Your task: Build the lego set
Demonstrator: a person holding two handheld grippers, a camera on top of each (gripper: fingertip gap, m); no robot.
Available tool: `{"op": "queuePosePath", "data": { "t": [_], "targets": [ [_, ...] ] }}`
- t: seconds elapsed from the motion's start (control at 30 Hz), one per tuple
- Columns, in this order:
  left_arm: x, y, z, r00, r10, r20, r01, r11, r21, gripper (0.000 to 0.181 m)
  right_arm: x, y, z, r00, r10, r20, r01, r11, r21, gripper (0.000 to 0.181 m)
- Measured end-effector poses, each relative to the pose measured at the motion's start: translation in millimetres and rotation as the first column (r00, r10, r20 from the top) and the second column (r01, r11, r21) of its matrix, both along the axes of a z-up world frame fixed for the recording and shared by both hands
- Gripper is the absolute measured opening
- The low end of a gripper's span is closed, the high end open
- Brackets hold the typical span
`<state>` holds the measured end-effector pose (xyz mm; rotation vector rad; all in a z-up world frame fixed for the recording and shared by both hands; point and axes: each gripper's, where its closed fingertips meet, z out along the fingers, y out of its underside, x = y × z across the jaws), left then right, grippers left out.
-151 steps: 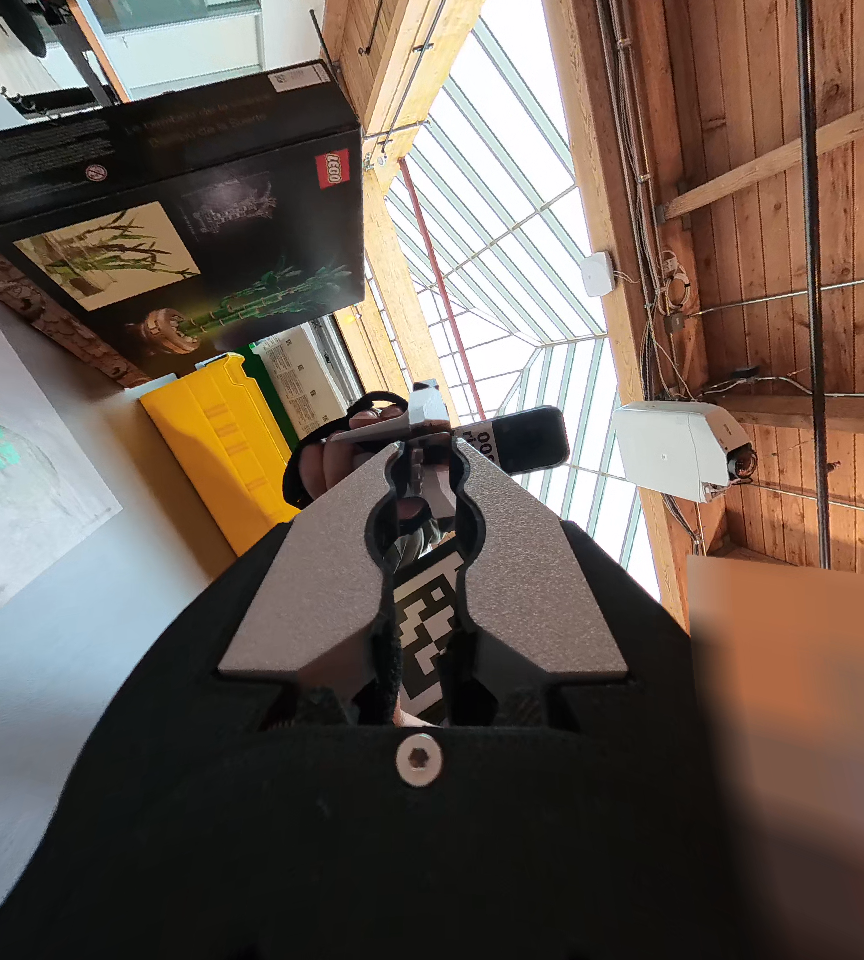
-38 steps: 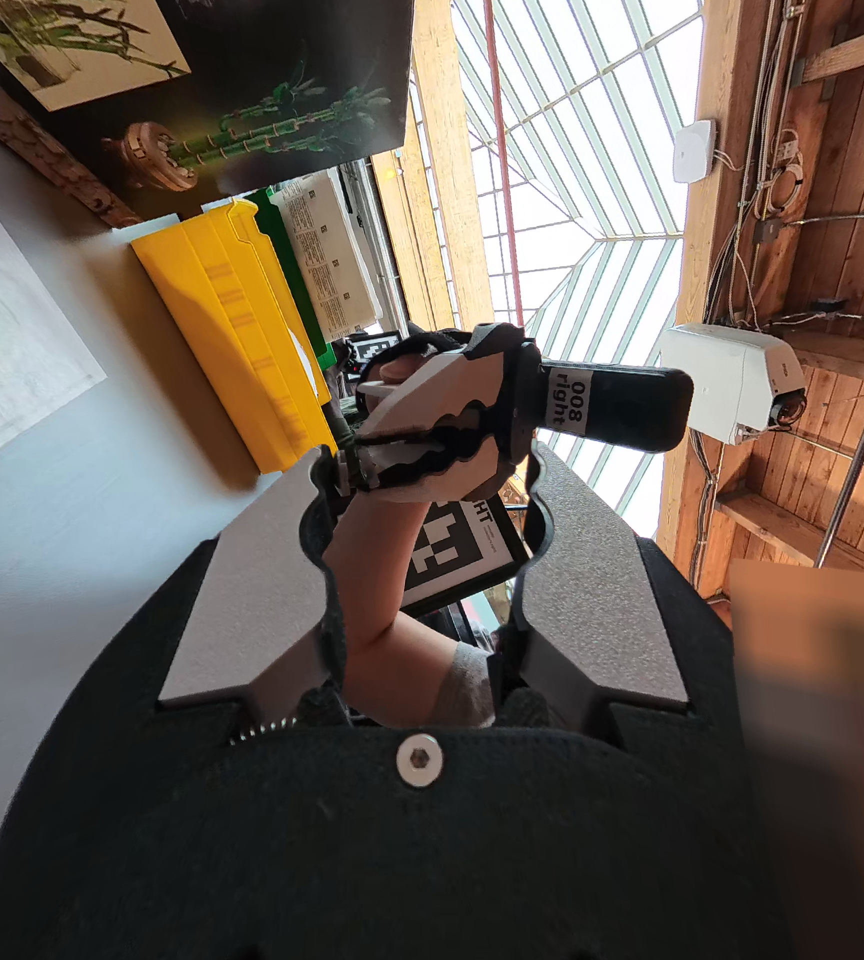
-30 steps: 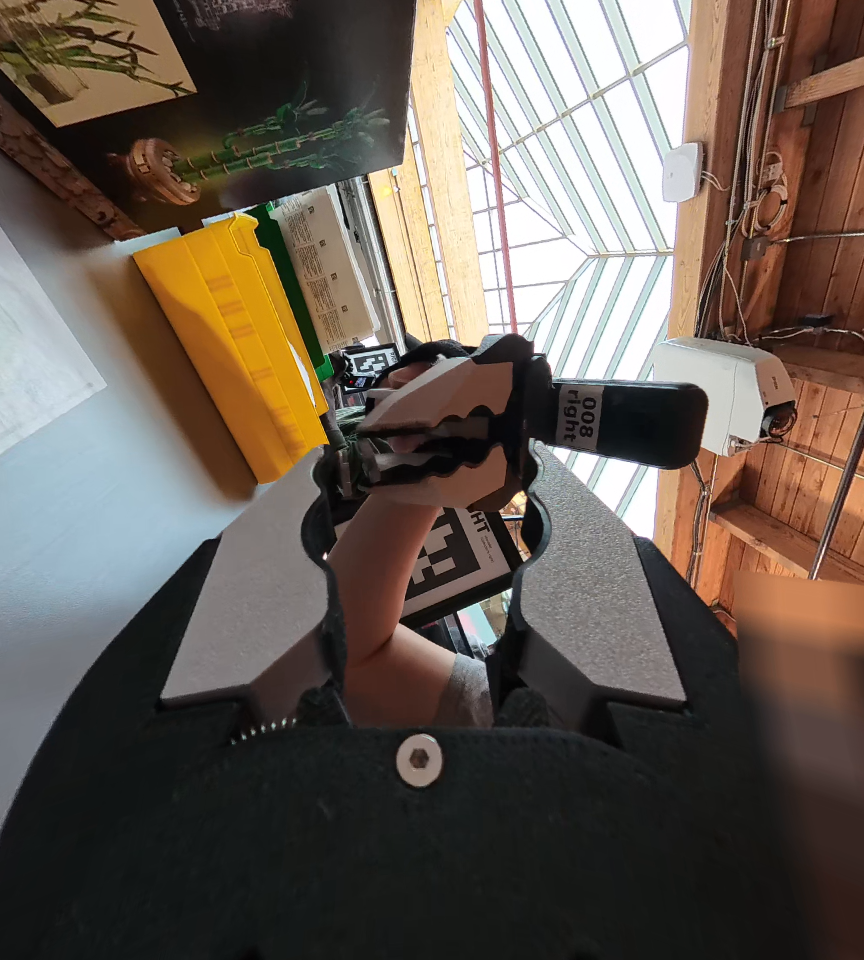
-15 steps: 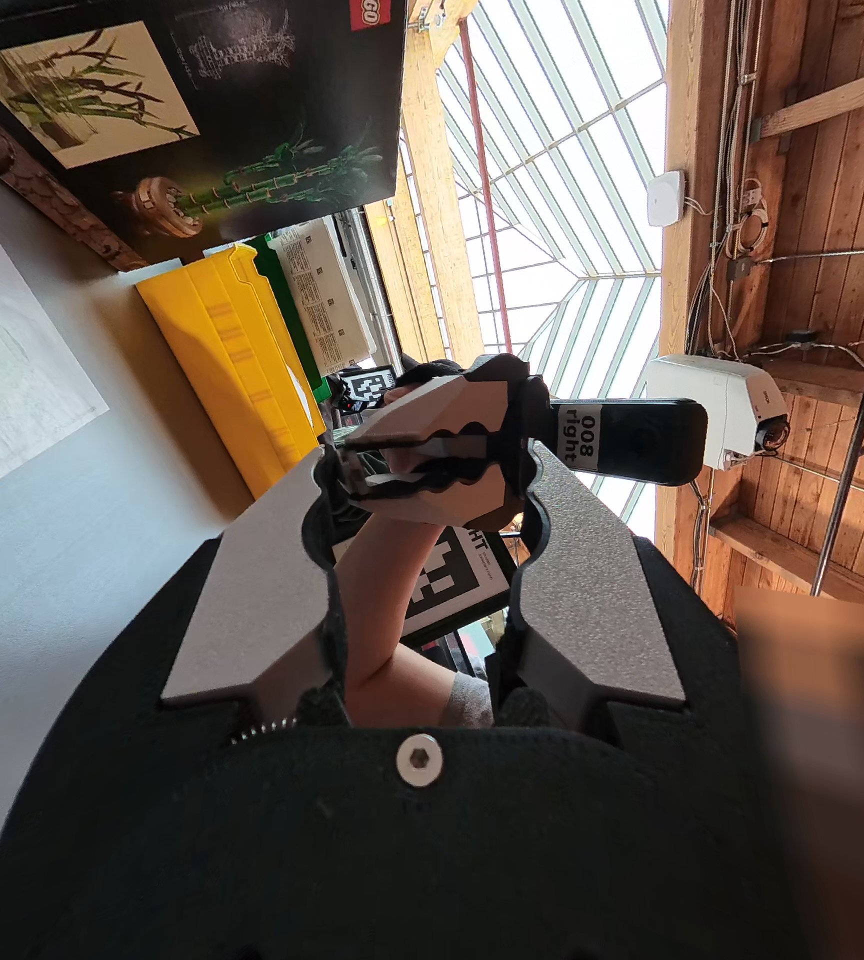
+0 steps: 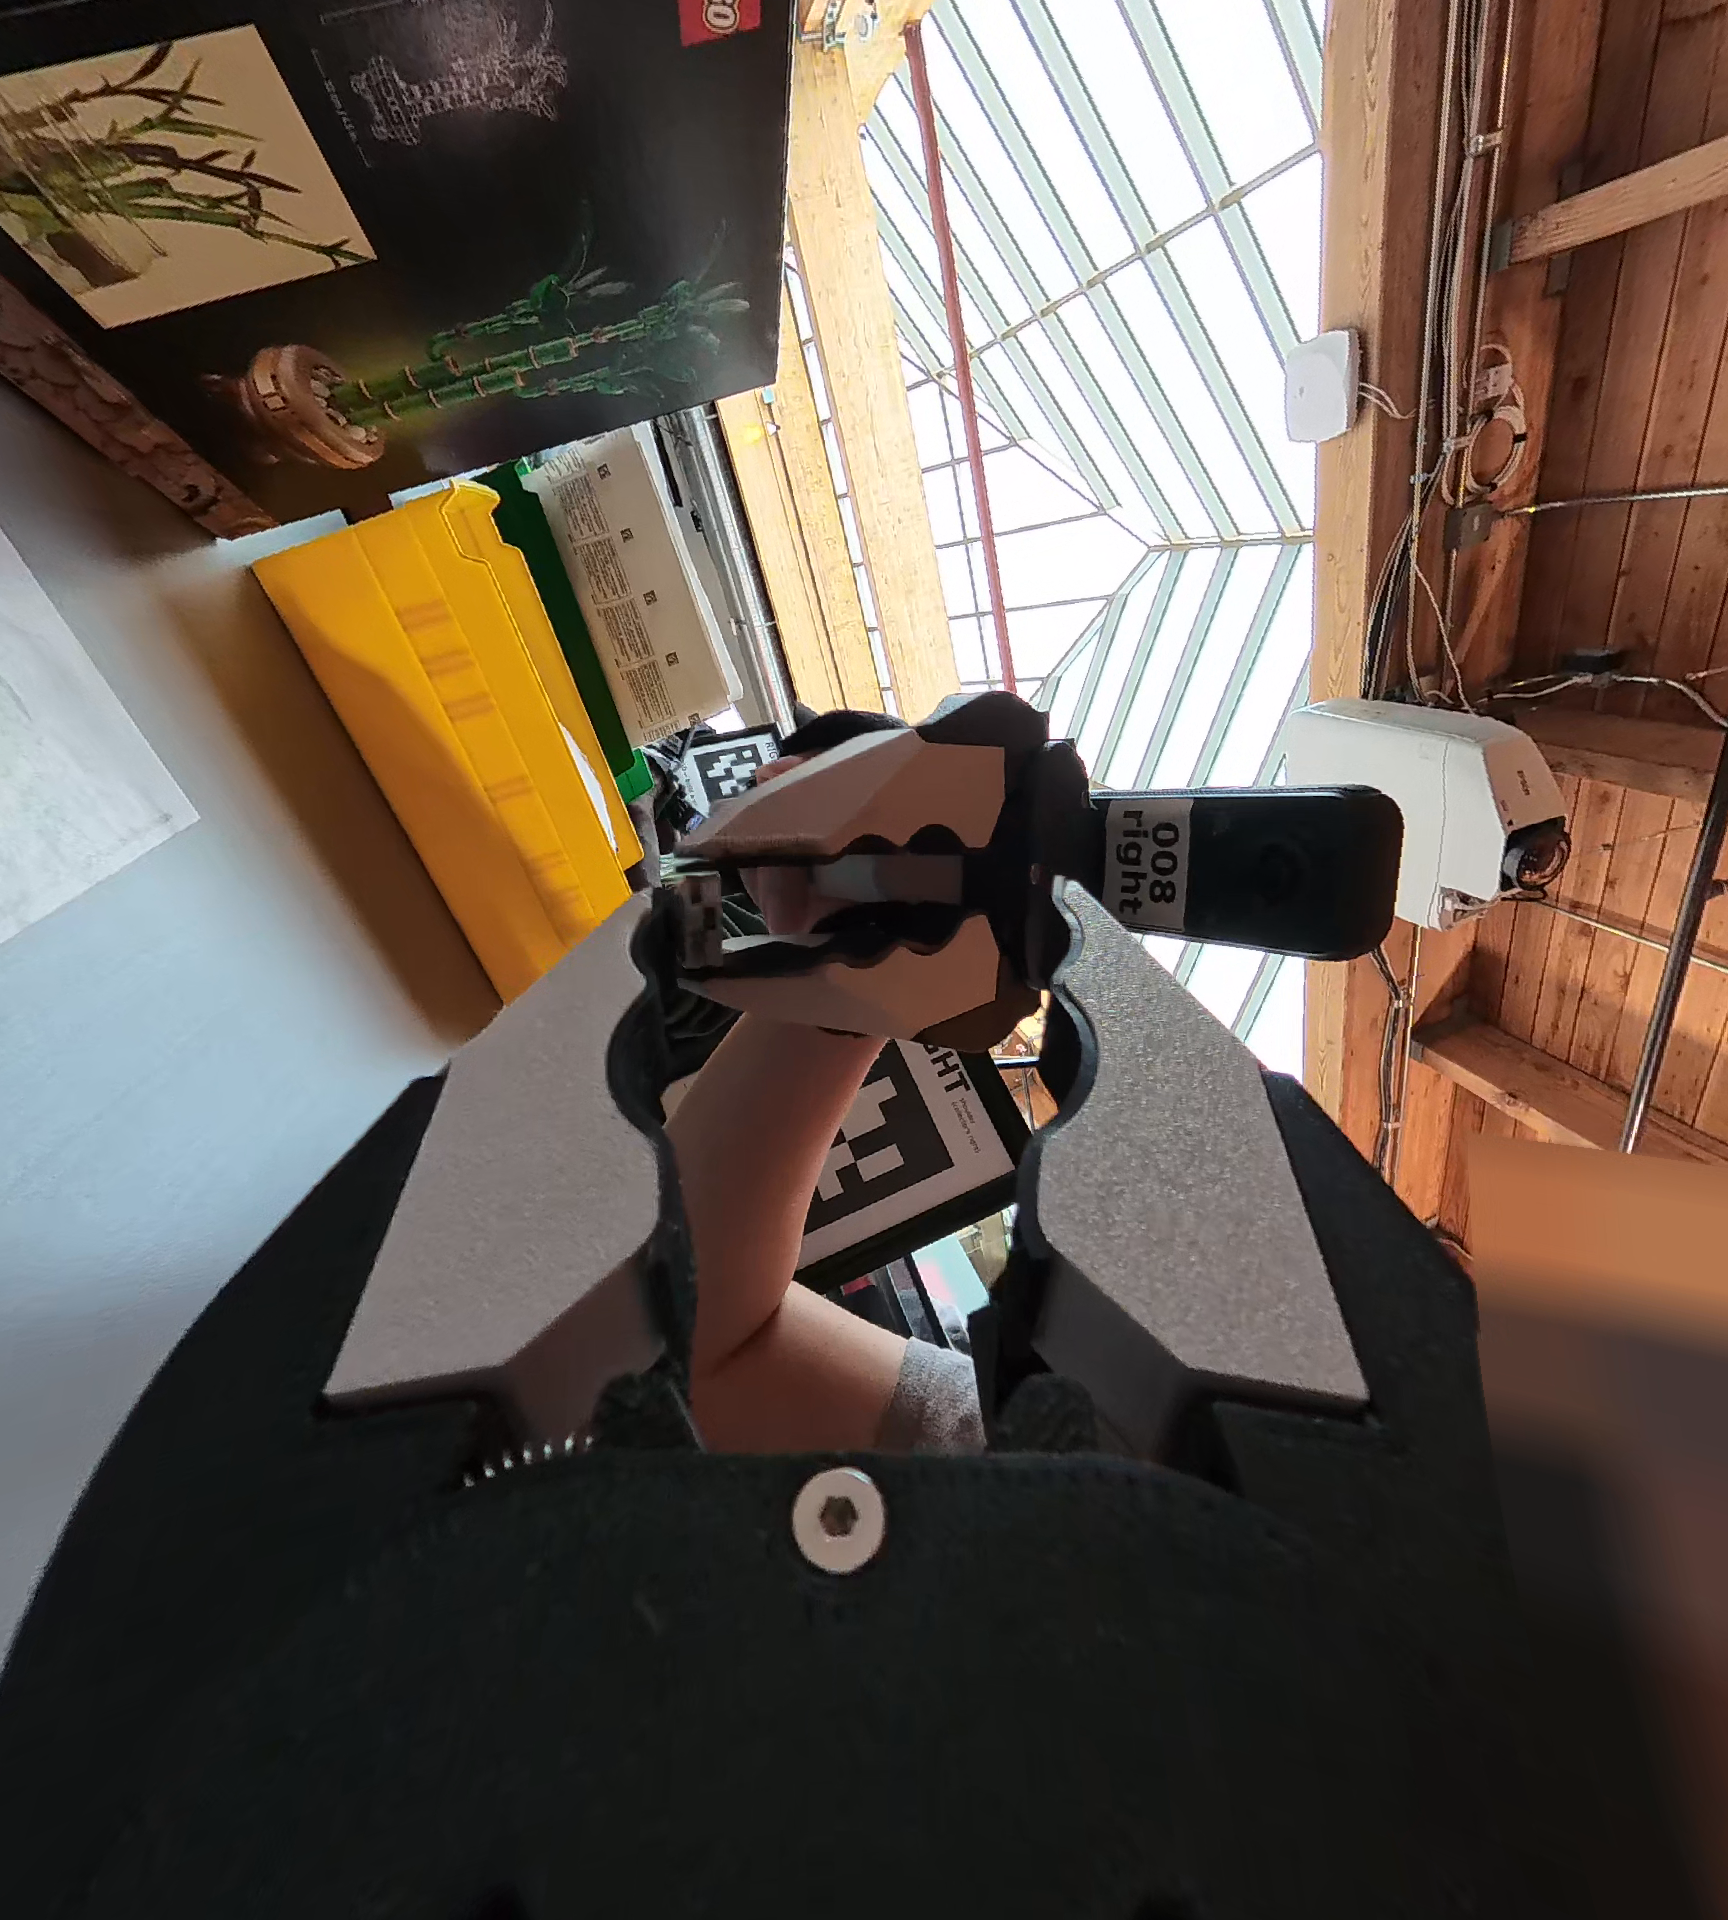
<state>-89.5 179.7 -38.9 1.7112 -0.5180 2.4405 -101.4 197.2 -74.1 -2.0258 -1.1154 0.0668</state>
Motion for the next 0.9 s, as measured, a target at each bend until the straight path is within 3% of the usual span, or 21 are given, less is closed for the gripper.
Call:
{"op": "queuePosePath", "data": {
  "t": [0.9],
  "targets": [
    [1.0, -8.0, -2.0, 0.999, -0.029, -0.022, 0.03, 0.997, 0.068, 0.072, 0.3, -3.0, -4.3, 0.999, 0.023, -0.032, -0.024, 0.999, -0.031, 0.015]
  ]
}}
